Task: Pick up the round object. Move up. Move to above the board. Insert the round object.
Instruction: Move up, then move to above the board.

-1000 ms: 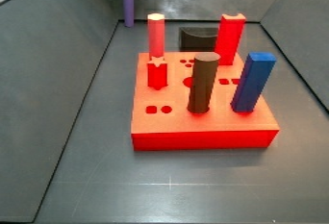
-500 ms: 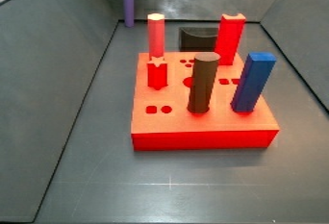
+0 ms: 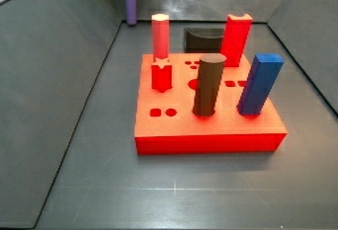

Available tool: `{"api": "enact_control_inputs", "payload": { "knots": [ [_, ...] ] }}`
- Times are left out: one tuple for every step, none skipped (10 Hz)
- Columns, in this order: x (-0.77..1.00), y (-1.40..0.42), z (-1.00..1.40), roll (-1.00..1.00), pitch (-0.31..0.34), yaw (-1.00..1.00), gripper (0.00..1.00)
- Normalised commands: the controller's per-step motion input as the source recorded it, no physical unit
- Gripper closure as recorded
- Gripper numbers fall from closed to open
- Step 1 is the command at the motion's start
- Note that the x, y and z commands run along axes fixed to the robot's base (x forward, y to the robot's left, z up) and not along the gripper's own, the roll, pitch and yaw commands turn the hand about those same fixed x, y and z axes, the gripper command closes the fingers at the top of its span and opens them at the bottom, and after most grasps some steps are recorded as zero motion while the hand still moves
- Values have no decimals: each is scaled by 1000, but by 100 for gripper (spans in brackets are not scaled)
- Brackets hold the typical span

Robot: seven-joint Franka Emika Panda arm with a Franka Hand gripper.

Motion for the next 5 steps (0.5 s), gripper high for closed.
{"api": "enact_control_inputs", "payload": {
  "knots": [
    [16, -40, 651, 43, 46, -30, 100],
    [4, -22, 526, 63, 71, -16, 100],
    [-4, -12, 404, 72, 87, -1, 100],
    [-8, -10, 285, 74, 91, 11, 100],
    [-283, 366, 1000, 278, 176, -147, 100]
  ]
}}
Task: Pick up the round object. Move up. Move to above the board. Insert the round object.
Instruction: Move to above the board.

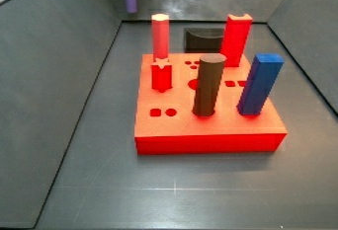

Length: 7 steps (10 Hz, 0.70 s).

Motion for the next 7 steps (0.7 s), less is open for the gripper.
{"api": "enact_control_inputs", "payload": {
  "knots": [
    [-298, 386, 1000, 256, 157, -125, 100],
    [-247, 287, 1000, 184, 118, -87, 100],
    [-169, 182, 906, 141, 100, -52, 100],
    [-92, 97, 733, 105, 95, -16, 100],
    [-58, 60, 592, 87, 94, 2, 100],
    [-45, 44, 494, 78, 88, 8, 100],
    [-26, 9, 247, 70, 76, 18, 100]
  ]
}}
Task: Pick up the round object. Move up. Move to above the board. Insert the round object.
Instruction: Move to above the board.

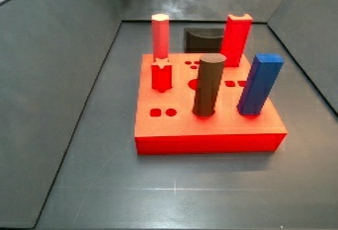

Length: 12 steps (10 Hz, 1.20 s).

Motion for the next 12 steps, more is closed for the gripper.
{"api": "enact_control_inputs", "payload": {
  "knots": [
    [274, -1000, 176, -107, 27, -359, 100],
    [276, -1000, 166, -96, 22, -334, 100],
    [273, -1000, 171, -89, 20, -206, 100],
    [271, -1000, 171, -105, -8, -91, 100],
    [270, -1000, 171, -42, 11, -26, 100],
    [270, -1000, 172, -36, 14, -19, 100],
    [270, -1000, 175, -28, 13, -6, 100],
    [270, -1000, 178, -19, 21, -1, 100],
    [272, -1000, 181, -13, 33, 0, 100],
    [273, -1000, 182, -14, 38, 5, 100],
    [277, -1000, 183, -17, 55, 4, 100],
    [283, -1000, 185, -16, 73, 9, 100]
  ]
}}
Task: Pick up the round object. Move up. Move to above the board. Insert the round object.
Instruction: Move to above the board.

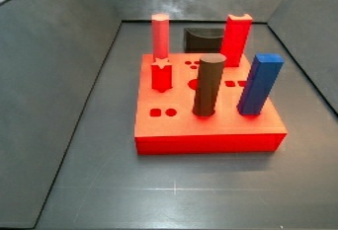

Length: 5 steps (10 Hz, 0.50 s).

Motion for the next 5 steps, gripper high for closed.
{"api": "enact_control_inputs", "payload": {
  "knots": [
    [292, -1000, 186, -11, 102, 0, 100],
    [299, -1000, 187, -18, 114, 8, 100],
    [309, -1000, 188, -9, 121, 8, 100],
    [314, -1000, 191, -12, 117, 11, 100],
    [323, -1000, 192, -3, 116, 5, 100]
  ]
}}
